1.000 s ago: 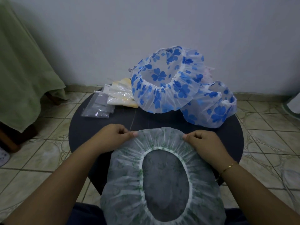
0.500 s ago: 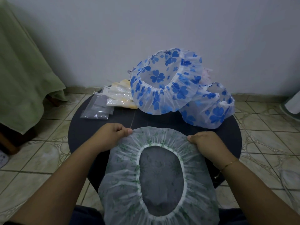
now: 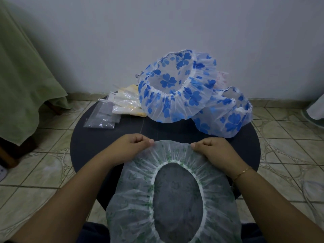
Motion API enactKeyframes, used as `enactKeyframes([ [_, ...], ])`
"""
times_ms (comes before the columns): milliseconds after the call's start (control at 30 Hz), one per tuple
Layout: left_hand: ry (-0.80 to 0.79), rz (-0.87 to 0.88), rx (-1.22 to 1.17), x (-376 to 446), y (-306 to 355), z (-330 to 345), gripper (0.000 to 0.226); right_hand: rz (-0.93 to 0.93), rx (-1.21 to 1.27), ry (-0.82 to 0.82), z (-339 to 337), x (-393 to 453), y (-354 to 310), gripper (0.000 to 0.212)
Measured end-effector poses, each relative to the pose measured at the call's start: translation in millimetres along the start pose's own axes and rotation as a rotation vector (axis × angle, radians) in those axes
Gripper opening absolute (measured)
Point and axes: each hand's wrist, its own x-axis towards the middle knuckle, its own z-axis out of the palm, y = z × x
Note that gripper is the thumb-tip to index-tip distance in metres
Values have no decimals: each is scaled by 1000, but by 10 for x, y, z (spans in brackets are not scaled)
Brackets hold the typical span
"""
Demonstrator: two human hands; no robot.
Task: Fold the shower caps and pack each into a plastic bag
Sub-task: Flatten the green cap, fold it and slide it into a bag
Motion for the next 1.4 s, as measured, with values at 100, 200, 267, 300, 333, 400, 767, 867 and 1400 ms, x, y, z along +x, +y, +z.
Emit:
enactKeyframes([
  [100,48,8,14,28,-13,6,21,36,33,17,-27,10,6,28],
  [200,62,16,54,41,-24,-9,20,70,44,4,-58,14,-1,26],
  [267,59,22,55,49,-24,-8,21,75,35,5,-65,10,-3,26],
  [300,61,17,54,49,-25,-8,22,69,20,15,-63,6,1,27],
  [333,70,8,54,46,-23,-13,22,60,2,34,-66,5,13,30],
  [400,111,-20,35,33,-22,-55,26,56,-12,87,-84,7,45,33],
  [767,50,-312,164,-348,-66,-555,99,205,-47,198,-163,-85,124,22],
  [867,63,-293,157,-395,-79,-510,83,197,-60,148,-141,-126,75,20],
  [1400,-82,-8,-13,-210,-131,-263,14,121,22,1,-187,-193,-43,51],
])
